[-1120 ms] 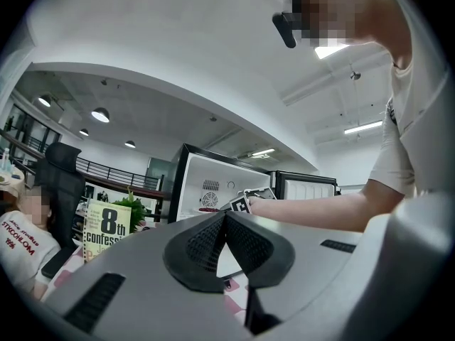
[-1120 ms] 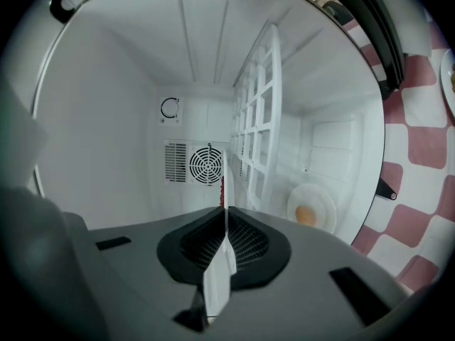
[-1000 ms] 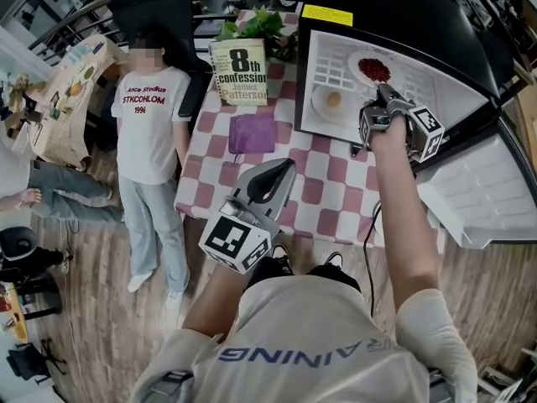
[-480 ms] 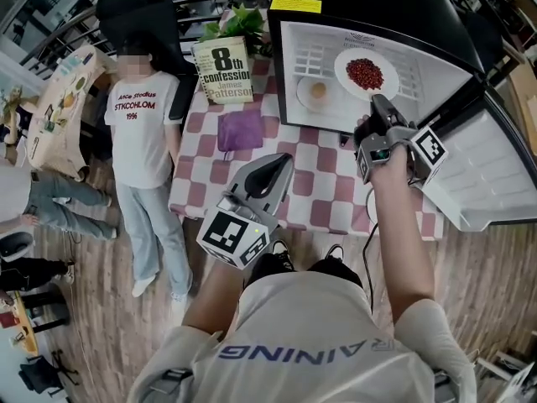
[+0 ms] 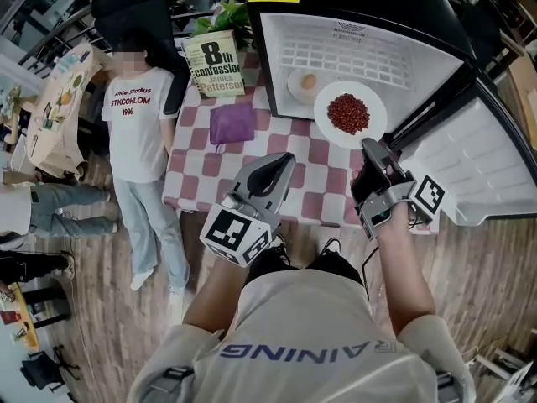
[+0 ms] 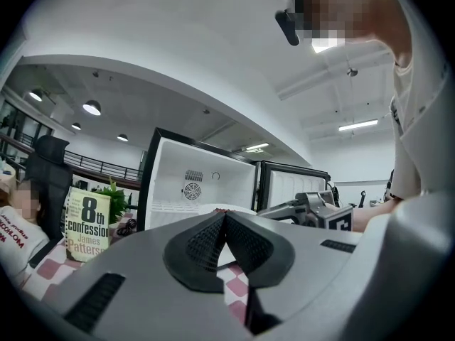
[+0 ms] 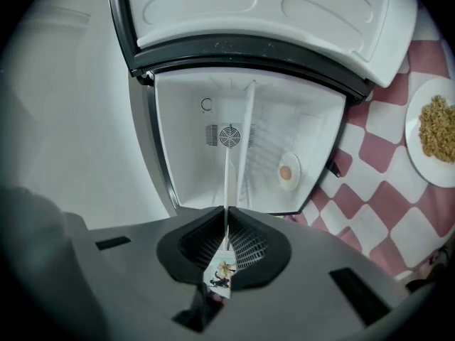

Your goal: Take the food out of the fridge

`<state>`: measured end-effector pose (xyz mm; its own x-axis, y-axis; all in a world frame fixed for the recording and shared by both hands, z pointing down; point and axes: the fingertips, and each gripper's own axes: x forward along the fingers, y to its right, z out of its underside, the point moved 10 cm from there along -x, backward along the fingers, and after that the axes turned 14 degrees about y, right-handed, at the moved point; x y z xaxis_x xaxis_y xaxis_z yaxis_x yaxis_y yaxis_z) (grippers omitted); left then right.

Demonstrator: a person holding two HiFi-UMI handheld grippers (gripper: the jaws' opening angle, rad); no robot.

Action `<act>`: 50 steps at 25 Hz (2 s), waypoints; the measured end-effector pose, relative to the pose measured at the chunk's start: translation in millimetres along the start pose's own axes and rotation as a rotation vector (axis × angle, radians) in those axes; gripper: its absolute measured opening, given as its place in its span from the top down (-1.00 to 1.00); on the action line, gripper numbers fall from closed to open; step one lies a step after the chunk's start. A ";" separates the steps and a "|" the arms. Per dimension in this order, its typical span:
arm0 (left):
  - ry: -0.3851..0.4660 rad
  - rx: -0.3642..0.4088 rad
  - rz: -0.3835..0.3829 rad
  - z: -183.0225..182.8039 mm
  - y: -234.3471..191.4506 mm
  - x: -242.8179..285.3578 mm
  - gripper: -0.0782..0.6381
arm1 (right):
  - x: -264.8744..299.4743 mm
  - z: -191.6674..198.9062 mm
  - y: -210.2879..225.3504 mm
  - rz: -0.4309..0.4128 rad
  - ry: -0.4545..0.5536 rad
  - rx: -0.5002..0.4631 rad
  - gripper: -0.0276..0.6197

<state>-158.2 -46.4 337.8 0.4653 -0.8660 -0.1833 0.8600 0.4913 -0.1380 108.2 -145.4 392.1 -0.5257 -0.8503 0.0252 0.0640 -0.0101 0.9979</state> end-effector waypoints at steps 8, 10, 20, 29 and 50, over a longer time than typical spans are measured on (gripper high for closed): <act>-0.037 0.005 -0.081 16.0 10.0 -14.4 0.76 | -31.6 6.4 76.9 0.100 -0.135 -0.009 0.82; -0.050 0.008 -0.106 19.8 13.9 -18.8 0.76 | -38.9 7.4 100.3 0.133 -0.161 0.001 0.82; -0.109 0.008 -0.191 36.8 35.4 -33.0 0.76 | -54.5 10.7 178.0 0.303 -0.250 -0.031 0.82; -0.129 0.007 -0.191 42.6 42.8 -30.0 0.76 | -59.0 14.3 215.7 0.372 -0.263 -0.053 0.82; -0.134 -0.003 -0.148 45.9 33.0 -24.2 0.76 | -54.9 21.6 201.3 0.551 -0.488 -0.688 0.35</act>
<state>-131.5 -13.5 382.3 0.3573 -0.9335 -0.0298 0.9208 0.3574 -0.1563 131.7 -89.4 592.9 -0.5549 -0.5211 0.6484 0.7980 -0.1132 0.5919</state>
